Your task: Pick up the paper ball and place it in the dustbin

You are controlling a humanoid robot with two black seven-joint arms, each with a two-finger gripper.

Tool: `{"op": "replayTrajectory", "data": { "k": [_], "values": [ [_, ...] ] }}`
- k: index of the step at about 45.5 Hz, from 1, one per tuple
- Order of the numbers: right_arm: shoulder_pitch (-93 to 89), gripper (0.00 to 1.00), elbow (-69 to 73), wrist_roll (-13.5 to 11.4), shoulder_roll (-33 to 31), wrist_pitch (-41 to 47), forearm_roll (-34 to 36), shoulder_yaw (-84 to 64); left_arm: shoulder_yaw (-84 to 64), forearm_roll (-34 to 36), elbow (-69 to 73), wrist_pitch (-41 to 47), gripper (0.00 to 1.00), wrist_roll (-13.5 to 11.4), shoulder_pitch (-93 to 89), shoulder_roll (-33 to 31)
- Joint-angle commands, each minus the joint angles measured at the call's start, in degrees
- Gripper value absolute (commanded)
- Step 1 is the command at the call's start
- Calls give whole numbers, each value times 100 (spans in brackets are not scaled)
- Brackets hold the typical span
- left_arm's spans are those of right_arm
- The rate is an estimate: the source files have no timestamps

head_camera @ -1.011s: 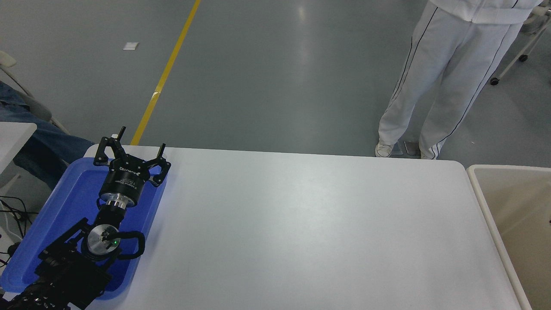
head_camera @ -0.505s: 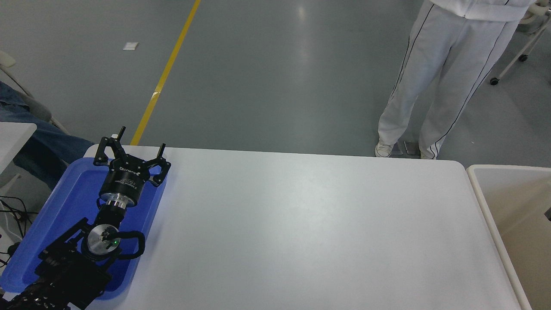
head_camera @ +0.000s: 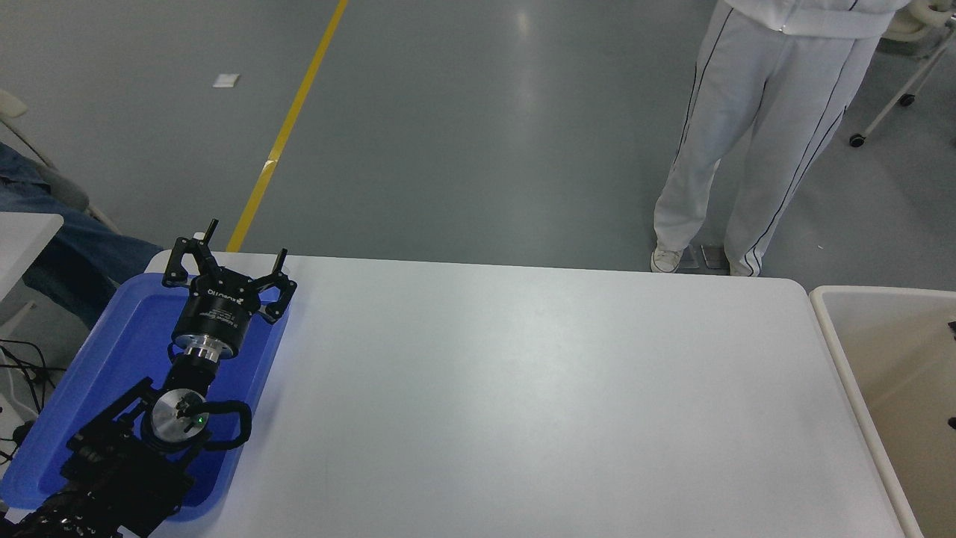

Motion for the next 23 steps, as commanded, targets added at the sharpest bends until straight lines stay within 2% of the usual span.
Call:
{"op": "replayTrajectory", "data": {
  "k": [1,6,14,18,23],
  "values": [
    [-292,99,1030,211,-244,295,933,2093,0,0,-2,0,100,0,0,0],
    [-354,99,1206,1063,-165,524,1293,2067,0,0,6,0,100,0,0,0],
    [-556,99,1645,2531,-94,1323,1320,2067,0,0,-2,0,100,0,0,0],
    [-740,99,1970,2883,-68,1701,1320,2067,0,0,-2,0,100,0,9,0],
    [-837,100,2243,2902,142,1702,1320,2120,0,0,6,0,100,0,0,0]
  ]
}}
